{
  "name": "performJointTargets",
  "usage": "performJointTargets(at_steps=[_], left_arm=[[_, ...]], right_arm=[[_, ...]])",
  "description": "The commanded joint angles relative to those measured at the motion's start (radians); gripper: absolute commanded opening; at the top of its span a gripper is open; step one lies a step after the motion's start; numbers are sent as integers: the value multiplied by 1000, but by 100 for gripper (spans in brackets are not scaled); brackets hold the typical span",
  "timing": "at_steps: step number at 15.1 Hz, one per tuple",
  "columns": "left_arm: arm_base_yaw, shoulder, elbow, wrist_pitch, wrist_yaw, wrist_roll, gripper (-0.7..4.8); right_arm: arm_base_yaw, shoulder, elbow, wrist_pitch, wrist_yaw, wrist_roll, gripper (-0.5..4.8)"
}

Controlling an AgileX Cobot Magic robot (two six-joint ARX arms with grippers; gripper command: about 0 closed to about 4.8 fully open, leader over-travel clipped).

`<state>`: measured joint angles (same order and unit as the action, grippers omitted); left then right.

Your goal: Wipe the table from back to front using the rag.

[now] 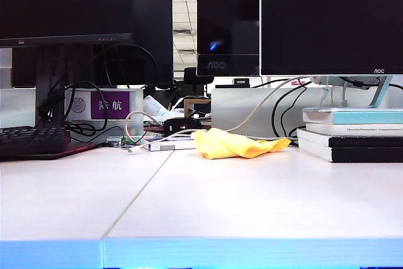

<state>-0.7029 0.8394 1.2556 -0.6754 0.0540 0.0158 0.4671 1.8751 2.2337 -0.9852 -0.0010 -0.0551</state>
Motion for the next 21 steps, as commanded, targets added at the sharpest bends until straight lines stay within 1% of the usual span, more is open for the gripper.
performJointTargets(at_steps=[1,3,6,8,10,13,14,15,16,17,19,20,21], left_arm=[[-1,-41,53,20,-122,-3,-6],[-1,-83,64,16,-146,-9,-6],[-1,-181,64,-9,-148,-9,-6],[-1,-254,64,-69,-149,-9,-6],[-1,-316,64,-150,-148,-9,-6],[-1,-416,61,-278,-148,-17,-6],[-1,-436,51,-312,-147,-16,-6],[-1,-451,17,-318,-143,-19,-6],[-1,-478,-97,-261,-109,-35,-6],[-1,-497,-255,-125,-47,-51,-6],[-1,-503,-373,-2,-8,-52,-6],[-1,-503,-413,41,-3,-53,-6],[-1,-503,-494,127,14,-54,-6]], right_arm=[[8,-100,3,-53,-6,3,-4],[29,-149,2,-74,-9,3,-4],[53,-199,1,-147,-27,0,-5],[78,-221,0,-221,-19,-2,-4],[100,-248,-17,-262,-18,-2,-5],[162,-323,-120,-253,-17,-2,-5],[187,-358,-186,-228,-17,-2,-4],[207,-400,-267,-185,-17,-1,-5],[243,-482,-419,-89,-16,4,-5],[275,-581,-586,39,-16,6,-5],[298,-660,-717,143,-16,11,-5],[306,-693,-769,183,-15,15,-5],[319,-763,-883,266,3,32,-5]])
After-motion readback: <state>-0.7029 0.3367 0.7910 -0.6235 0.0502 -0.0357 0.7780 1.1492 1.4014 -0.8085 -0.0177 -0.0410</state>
